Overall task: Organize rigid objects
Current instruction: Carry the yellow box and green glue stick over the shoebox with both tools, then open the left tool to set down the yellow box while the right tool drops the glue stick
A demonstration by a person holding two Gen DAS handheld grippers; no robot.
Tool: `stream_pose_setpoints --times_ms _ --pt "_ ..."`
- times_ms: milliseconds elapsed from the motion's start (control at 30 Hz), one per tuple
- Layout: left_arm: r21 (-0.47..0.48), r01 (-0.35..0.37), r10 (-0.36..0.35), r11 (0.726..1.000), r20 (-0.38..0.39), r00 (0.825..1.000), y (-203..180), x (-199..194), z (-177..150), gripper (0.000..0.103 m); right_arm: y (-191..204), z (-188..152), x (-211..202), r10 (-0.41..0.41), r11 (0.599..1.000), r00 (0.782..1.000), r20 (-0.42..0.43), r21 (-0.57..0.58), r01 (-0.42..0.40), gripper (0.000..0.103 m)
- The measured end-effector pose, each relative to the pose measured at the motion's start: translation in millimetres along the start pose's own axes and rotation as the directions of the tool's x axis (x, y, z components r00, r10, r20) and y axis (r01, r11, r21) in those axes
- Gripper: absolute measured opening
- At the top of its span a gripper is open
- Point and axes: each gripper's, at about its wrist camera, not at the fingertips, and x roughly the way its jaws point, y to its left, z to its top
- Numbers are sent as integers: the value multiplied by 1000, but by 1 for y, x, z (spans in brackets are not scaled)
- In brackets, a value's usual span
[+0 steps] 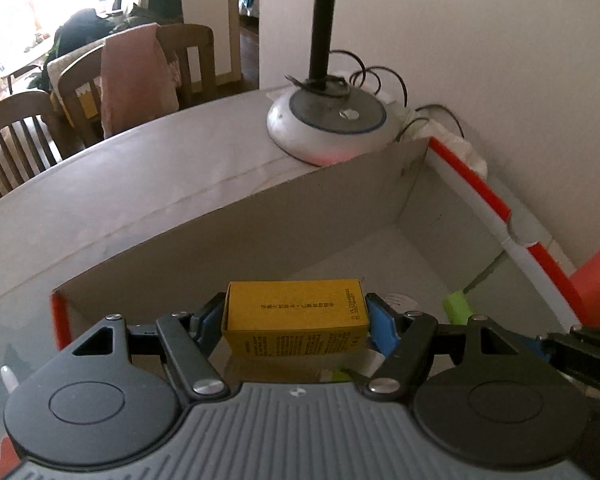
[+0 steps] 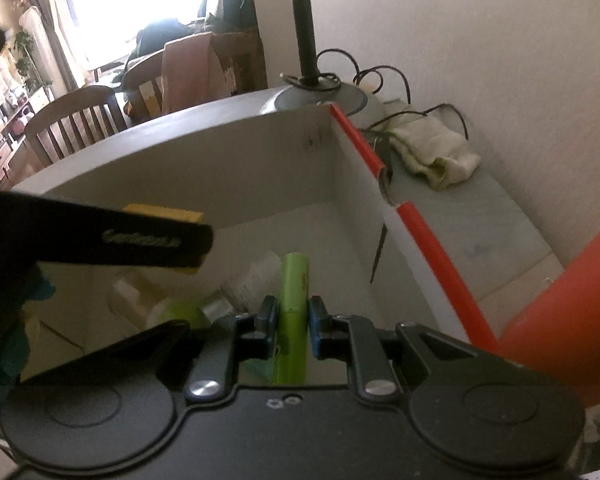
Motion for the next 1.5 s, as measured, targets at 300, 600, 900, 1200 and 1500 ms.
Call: stream_pose_setpoints --times_ms 300,600,900,1200,1500 --pt "35 6 -3 999 -69 998 -9 26 4 73 3 -2 14 -11 1000 999 -30 -12 10 15" --pt "43 7 0 999 -154 988 -7 45 0 73 11 -5 17 -12 999 999 -40 -41 11 18" --pt "51 4 7 999 -199 980 -5 51 -4 73 11 -3 18 -7 999 999 -53 -35 6 27" --pt "44 17 -10 999 -156 988 -6 29 2 73 12 0 7 -2 1000 999 -33 -24 1 39" --pt "41 25 -23 999 -63 998 -1 -12 0 73 21 5 -18 35 999 999 12 -22 -35 50"
